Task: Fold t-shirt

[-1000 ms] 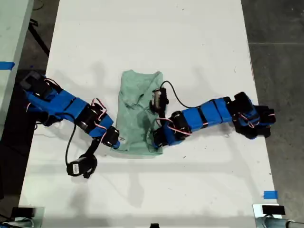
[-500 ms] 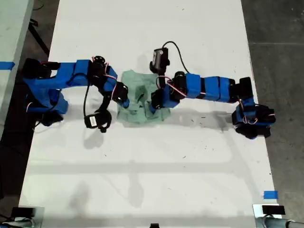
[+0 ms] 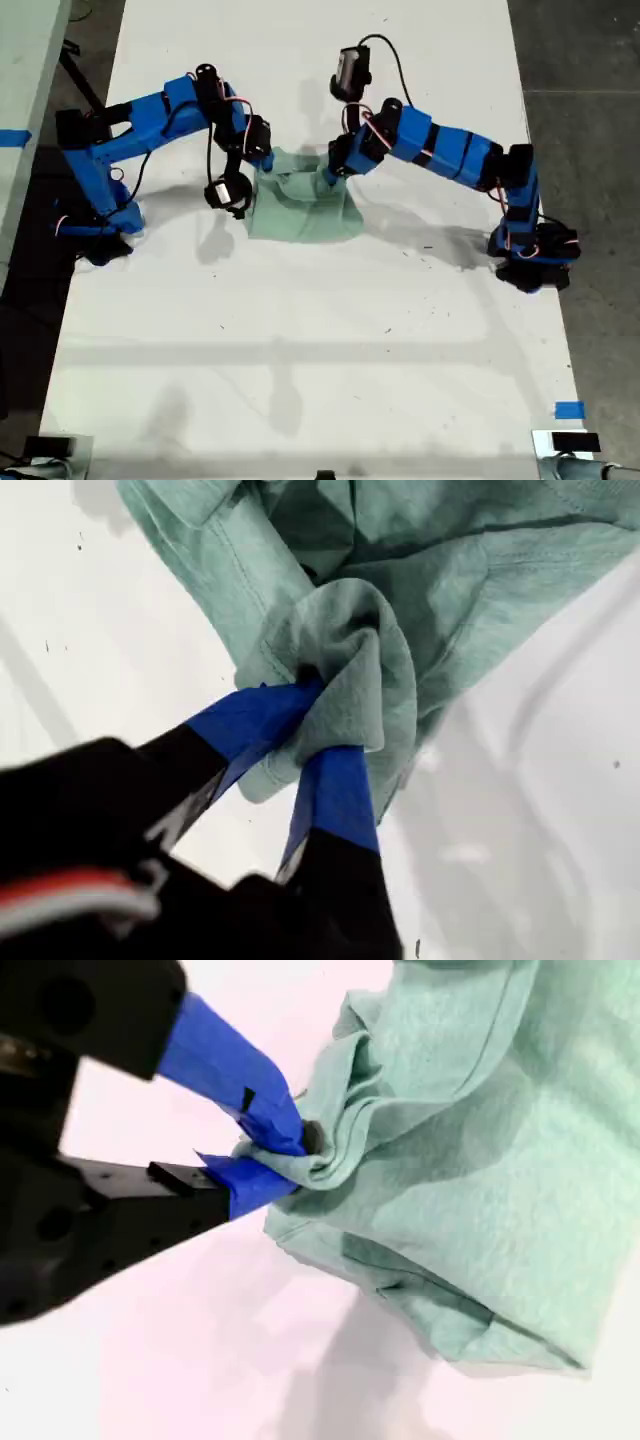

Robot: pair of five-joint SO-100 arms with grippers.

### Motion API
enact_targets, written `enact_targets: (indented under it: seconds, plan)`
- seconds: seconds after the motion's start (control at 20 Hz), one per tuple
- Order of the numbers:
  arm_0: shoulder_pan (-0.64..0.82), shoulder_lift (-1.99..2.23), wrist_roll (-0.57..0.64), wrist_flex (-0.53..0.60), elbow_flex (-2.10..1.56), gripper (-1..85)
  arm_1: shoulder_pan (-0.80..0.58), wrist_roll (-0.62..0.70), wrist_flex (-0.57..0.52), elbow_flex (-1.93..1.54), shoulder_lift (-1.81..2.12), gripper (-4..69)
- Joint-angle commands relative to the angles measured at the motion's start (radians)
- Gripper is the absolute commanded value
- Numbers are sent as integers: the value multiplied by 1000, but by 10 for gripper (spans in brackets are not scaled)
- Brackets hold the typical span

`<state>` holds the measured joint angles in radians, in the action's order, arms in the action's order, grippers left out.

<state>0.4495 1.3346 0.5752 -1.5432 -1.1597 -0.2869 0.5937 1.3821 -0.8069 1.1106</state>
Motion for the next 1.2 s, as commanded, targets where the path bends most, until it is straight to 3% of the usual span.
enact_targets:
  seconds: [0.0, 0.15, 0.2, 0.25, 0.3, 0.55, 0.75, 0.95, 1.1, 1.15]
  plan:
    - [21, -28, 15, 38, 64, 0, -37, 31, -41, 43, 48, 3]
    - [49, -41, 11, 49, 75, 12, -80, 44, -58, 43, 32, 25]
    - [60, -32, 14, 49, 77, 115, -101, 40, -54, 43, 31, 292]
    - [72, -11, 11, 44, 74, 222, -117, 72, -57, 48, 32, 439]
    - [84, 20, 12, 49, 61, 272, -135, 80, -52, 48, 43, 419]
    - [202, 241, 26, 6, -3, 352, -224, 118, 21, 26, 146, 302]
    - [278, 503, 43, 18, -206, 334, -305, 140, 80, -115, 331, 273]
    - [295, 856, 9, 80, -563, 302, -351, 123, 71, -499, 658, 246]
    - [259, 1164, -41, 141, -873, 202, -330, 49, 35, -862, 971, 213]
    - [229, 1278, -67, 163, -971, 154, -307, 15, 28, -973, 1071, 145]
